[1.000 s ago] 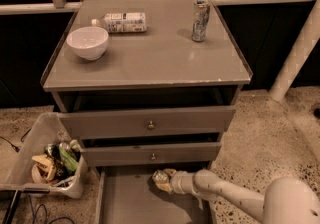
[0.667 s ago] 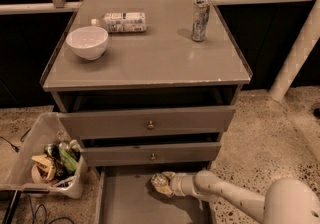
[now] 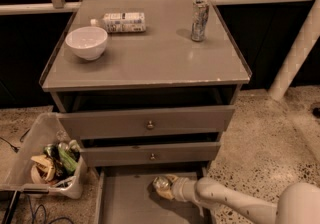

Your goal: Pick 7up can from bottom drawer and place on counter

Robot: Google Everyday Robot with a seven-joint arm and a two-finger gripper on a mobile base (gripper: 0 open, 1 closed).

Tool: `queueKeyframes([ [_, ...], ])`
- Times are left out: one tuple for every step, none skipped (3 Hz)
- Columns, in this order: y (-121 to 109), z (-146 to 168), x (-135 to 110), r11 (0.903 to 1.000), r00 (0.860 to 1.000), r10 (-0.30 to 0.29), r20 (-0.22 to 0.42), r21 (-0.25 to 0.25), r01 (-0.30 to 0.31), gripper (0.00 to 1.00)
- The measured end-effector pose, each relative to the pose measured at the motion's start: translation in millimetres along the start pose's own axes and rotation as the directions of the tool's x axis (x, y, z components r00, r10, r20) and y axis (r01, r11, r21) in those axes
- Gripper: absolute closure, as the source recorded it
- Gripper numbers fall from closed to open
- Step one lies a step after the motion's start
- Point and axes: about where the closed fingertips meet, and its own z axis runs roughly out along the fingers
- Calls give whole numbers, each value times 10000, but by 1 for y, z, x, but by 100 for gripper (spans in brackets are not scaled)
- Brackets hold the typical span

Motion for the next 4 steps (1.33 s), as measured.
queueKeyframes([
  [22, -43, -3, 9977, 9992, -375, 141, 568, 367, 100],
  [53, -84, -16, 9922, 9945, -1031, 180, 721, 1016, 100],
  [50, -128, -48, 9864, 9890, -1400, 469, 934, 1352, 100],
  [40, -176, -92, 9796, 9867, -1538, 533, 1389, 1452, 100],
])
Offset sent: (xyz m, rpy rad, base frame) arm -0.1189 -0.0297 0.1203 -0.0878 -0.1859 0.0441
